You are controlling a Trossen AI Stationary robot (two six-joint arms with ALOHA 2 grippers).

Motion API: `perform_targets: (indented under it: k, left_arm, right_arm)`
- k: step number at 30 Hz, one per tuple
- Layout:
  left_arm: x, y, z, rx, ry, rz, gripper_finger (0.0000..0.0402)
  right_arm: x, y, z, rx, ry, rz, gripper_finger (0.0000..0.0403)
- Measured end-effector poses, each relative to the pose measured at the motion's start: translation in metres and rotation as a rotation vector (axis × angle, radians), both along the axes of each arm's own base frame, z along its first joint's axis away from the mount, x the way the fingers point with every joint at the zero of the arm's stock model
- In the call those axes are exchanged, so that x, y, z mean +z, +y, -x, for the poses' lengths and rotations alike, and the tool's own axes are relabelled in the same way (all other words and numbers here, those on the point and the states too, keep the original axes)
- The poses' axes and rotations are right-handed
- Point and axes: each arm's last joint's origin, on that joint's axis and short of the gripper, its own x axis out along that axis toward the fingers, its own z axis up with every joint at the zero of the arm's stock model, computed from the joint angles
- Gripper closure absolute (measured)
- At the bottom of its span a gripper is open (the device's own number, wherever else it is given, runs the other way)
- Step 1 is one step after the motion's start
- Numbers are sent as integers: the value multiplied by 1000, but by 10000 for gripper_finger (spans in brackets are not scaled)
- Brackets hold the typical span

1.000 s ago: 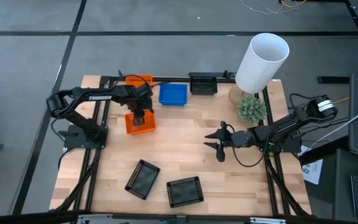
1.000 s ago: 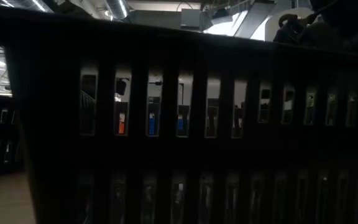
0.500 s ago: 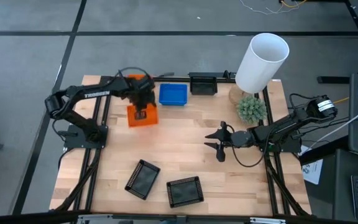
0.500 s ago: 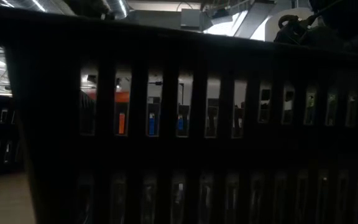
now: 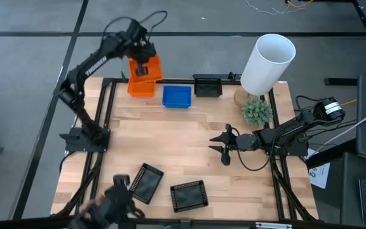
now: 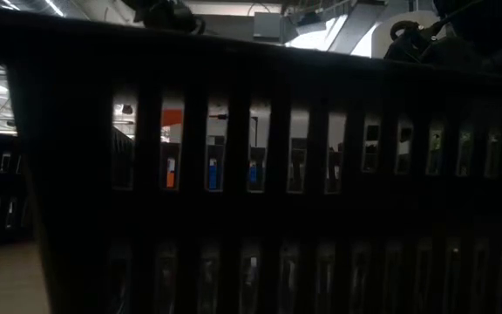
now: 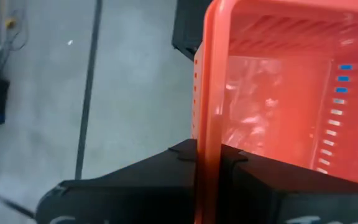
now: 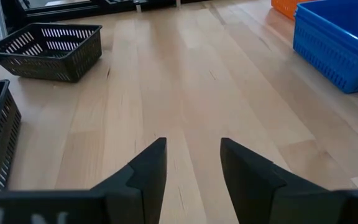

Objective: Stack baskets by color
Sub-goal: Stack the bottom orange bins on the top orange bin

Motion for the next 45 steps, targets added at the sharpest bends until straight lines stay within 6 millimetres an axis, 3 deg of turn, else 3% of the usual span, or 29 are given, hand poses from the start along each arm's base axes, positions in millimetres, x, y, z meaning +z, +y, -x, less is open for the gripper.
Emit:
perform_targets:
  k: [4,9,21,34,45]
  left_arm:
    - [-13,29,15,-40,68,85,401]
    - [-52,52,26,-74,188,243,401]
    - [-121,78,16,-95,297,442,401]
    - [-149,90,12,-116,311,476,401]
    - [-150,87,0,-140,306,447,382]
  right_arm:
    - [0,0,0,0,0,1,252]
    - [0,0,0,-1,-1,-2,252]
    - [0,0,0,-16,-9,-31,252]
    - [1,0,0,-24,-13,-51,252]
    - [1,0,0,-22,-12,-51,252]
